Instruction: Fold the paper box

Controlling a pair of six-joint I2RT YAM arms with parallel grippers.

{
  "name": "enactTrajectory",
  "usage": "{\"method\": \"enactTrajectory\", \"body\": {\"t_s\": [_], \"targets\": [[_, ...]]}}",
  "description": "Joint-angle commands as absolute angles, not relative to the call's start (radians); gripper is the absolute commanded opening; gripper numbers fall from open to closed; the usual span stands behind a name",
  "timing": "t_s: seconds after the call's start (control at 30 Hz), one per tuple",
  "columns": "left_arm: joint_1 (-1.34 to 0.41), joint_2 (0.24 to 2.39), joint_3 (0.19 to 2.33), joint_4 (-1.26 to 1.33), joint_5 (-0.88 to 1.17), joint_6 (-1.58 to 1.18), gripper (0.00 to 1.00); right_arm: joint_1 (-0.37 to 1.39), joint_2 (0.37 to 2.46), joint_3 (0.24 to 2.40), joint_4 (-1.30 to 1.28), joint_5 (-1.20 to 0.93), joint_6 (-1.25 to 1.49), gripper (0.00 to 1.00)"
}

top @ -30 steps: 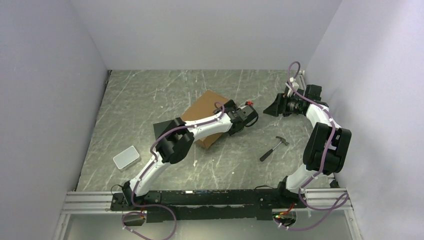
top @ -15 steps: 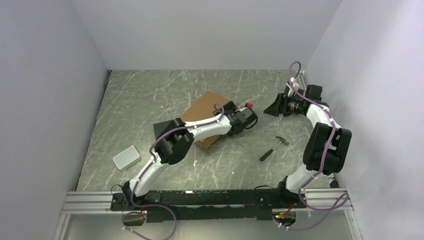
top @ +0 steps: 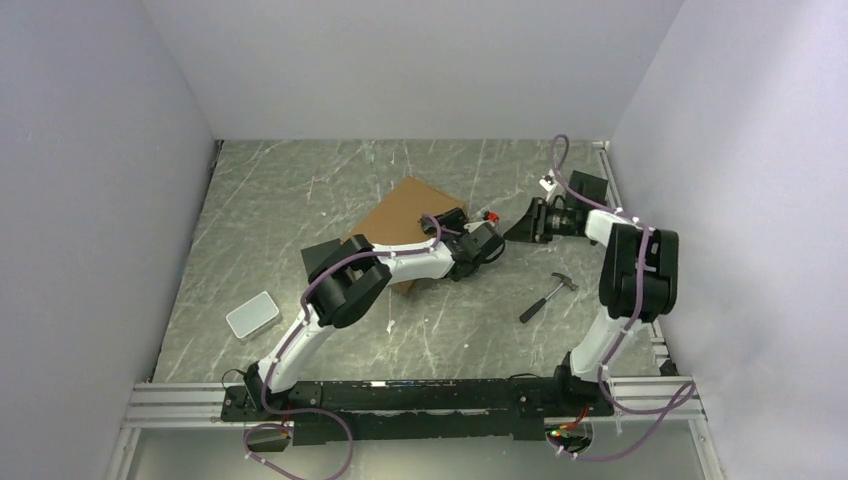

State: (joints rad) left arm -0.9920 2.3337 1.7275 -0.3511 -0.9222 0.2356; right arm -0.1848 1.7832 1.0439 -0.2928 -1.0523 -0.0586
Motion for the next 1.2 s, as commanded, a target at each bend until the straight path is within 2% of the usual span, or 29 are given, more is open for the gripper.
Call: {"method": "enactTrajectory", "body": {"t_s": [0.0,0.23,0.27,0.4,0.63,0.8,0.9,1.07,1.17], "targets": [[-0.960,2.299,1.669,-0.303,-0.774,0.201,0.74,-0.105,1.844,1.053,-0.111,-1.052,0.134,0.30],[-0.957,2.294,1.656,-0.304,-0.750,0.193,0.74,-0.005,1.930,1.113,0.043,-0.968,0.325,0.05],[-0.956,2.292,1.653,-0.304,-0.744,0.192,0.74,-0.003,1.940,1.117,0.060,-0.948,0.347,0.04],[-0.950,2.277,1.638,-0.295,-0.720,0.189,0.74,-0.004,2.016,1.158,0.139,-0.965,0.450,0.03],[-0.947,2.279,1.657,-0.318,-0.692,0.176,0.75,0.099,2.111,1.228,0.220,-1.035,0.559,0.02],[-0.947,2.277,1.657,-0.331,-0.662,0.167,0.77,0.130,2.149,1.269,0.208,-0.948,0.599,0.03],[-0.945,2.269,1.650,-0.343,-0.624,0.153,0.83,0.136,2.163,1.280,0.208,-0.850,0.637,0.04],[-0.945,2.225,1.609,-0.363,-0.485,0.137,0.97,0.153,2.181,1.310,0.188,-0.832,0.643,0.04],[-0.946,2.206,1.589,-0.377,-0.414,0.133,1.00,0.164,2.184,1.317,0.183,-0.839,0.638,0.05]]}}
